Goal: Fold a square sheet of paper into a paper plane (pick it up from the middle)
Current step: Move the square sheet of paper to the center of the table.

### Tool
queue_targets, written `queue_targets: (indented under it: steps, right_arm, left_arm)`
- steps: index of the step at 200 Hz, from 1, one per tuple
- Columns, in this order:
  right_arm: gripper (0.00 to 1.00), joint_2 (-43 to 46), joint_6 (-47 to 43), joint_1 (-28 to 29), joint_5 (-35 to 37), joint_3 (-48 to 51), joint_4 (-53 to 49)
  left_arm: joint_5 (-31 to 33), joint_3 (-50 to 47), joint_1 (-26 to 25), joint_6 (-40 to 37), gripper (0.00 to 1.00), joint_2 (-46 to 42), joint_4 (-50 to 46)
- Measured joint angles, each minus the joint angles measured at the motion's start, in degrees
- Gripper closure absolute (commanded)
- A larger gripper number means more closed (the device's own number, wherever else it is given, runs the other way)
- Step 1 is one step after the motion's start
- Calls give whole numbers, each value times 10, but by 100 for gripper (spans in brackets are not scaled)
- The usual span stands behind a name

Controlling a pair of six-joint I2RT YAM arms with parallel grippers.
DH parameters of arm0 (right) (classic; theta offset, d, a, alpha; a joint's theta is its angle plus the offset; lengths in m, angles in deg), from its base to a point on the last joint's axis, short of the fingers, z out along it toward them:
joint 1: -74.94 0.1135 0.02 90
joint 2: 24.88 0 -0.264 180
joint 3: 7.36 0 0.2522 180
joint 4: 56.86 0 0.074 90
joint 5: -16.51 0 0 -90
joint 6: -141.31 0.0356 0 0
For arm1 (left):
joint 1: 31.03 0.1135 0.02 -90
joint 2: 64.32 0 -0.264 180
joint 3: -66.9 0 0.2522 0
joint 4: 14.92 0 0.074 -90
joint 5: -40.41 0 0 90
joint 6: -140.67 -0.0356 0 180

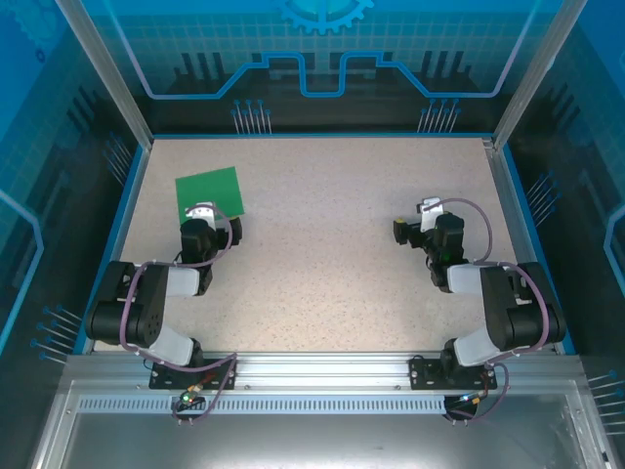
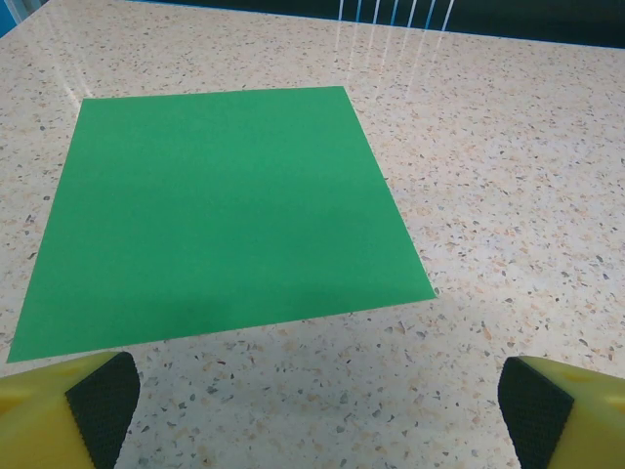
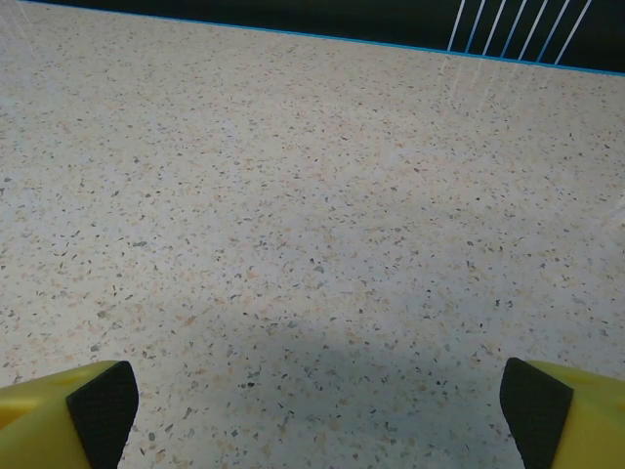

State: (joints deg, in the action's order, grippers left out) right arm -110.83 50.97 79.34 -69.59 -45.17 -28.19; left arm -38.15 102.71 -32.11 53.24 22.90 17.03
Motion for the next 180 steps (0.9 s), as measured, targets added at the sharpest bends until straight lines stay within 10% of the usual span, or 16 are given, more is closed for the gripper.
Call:
queue_targets:
  steps: [180]
  right_arm:
    - [1, 0, 0, -3, -5, 0, 0]
  left_arm:
    - [0, 0, 0, 0, 1, 0, 0]
